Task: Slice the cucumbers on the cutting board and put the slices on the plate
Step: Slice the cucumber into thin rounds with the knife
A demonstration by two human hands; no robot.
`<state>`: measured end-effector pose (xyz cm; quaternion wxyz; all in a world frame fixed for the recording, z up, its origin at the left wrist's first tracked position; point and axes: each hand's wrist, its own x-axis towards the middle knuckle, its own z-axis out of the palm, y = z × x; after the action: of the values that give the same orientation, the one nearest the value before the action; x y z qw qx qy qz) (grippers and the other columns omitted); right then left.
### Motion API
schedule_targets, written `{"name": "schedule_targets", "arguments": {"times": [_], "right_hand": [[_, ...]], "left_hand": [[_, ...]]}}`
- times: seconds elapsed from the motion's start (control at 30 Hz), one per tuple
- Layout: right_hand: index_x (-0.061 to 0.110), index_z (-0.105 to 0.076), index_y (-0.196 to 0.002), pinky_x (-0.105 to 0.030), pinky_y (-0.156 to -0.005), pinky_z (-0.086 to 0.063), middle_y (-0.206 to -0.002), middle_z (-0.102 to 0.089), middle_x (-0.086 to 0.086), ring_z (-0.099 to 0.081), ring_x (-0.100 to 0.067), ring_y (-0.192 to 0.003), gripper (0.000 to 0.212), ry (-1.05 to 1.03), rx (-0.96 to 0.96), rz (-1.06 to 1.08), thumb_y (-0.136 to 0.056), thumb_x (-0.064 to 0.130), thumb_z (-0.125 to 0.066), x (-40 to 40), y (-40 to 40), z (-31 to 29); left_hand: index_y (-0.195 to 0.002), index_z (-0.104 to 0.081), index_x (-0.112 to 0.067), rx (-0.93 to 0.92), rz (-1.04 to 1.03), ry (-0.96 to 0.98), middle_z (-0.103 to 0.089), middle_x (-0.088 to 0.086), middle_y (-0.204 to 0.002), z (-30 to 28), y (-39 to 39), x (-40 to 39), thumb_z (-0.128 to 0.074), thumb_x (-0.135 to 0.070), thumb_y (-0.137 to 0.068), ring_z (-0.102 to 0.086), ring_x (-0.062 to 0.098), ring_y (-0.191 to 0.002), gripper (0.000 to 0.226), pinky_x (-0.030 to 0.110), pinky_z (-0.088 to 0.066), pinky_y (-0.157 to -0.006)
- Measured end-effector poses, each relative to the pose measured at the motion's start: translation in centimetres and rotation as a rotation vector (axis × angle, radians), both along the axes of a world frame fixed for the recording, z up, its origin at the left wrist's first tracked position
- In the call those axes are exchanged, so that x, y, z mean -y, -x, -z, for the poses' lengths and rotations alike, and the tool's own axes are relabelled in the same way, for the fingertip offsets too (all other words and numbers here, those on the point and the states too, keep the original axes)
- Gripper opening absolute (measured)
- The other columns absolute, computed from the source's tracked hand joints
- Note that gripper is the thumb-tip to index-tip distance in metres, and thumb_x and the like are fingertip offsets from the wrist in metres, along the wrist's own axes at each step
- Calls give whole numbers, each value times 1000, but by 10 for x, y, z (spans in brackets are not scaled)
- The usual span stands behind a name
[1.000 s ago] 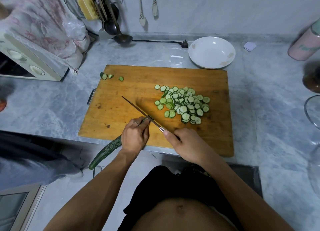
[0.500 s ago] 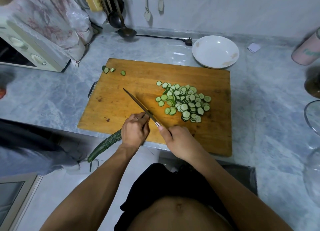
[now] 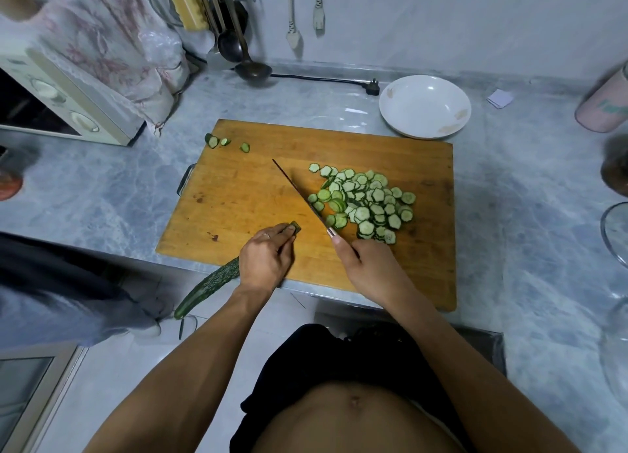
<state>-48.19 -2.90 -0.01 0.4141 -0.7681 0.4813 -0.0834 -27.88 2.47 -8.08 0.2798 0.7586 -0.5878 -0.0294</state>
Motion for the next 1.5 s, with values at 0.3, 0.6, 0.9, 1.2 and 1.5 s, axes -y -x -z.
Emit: {"name": "schedule_targets", "arguments": {"times": [0.3, 0.6, 0.9, 1.2, 1.5], "right_hand": [[21, -38, -57, -29, -50, -24, -55, -43, 0, -42, -11, -52, 54, 29, 24, -115, -103, 49, -38, -26, 2, -6], [20, -39, -58, -30, -62, -30, -60, -44, -2, -42, -13, -58, 56, -12, -32, -128, -104, 50, -32, -24, -5, -9], [18, -42, -65, -35, -60, -37, -71, -54, -10, -53, -28, -67, 54, 76, -45, -126, -103, 54, -28, -29, -13, -5], [18, -42, -62, -34, -69, -33, -79, -55, -14, -51, -29, -85, 57, -46, -68, -117, -103, 53, -25, -20, -18, -10], [15, -45, -65, -34, -67, -39, -75, -53, -9, -57, -34, -85, 57, -58, -91, -108, -103, 53, -26, -16, -31, -6]], "left_hand": [[-90, -79, -10, -12, 16, -21, -76, 7, -96, -1, -3, -1, -53, -27, -84, -71, 27, -84, 31, 31, -56, -65], [-91, -79, -11, -31, 2, -36, -76, 8, -100, 1, -4, -1, -54, -26, -84, -70, 27, -89, 30, 34, -57, -67], [-73, -72, -4, -4, 8, -13, -71, 13, -79, -8, -1, -3, -58, -13, -75, -67, 32, -73, 17, 33, -52, -54], [-92, -77, -11, 33, 33, -42, -75, 5, -100, 5, -8, -1, -57, -21, -84, -67, 27, -94, 24, 31, -54, -65], [-92, -77, -11, 74, 58, 10, -75, 5, -99, 0, -5, -3, -48, -26, -87, -65, 26, -90, 34, 29, -53, -59]]}}
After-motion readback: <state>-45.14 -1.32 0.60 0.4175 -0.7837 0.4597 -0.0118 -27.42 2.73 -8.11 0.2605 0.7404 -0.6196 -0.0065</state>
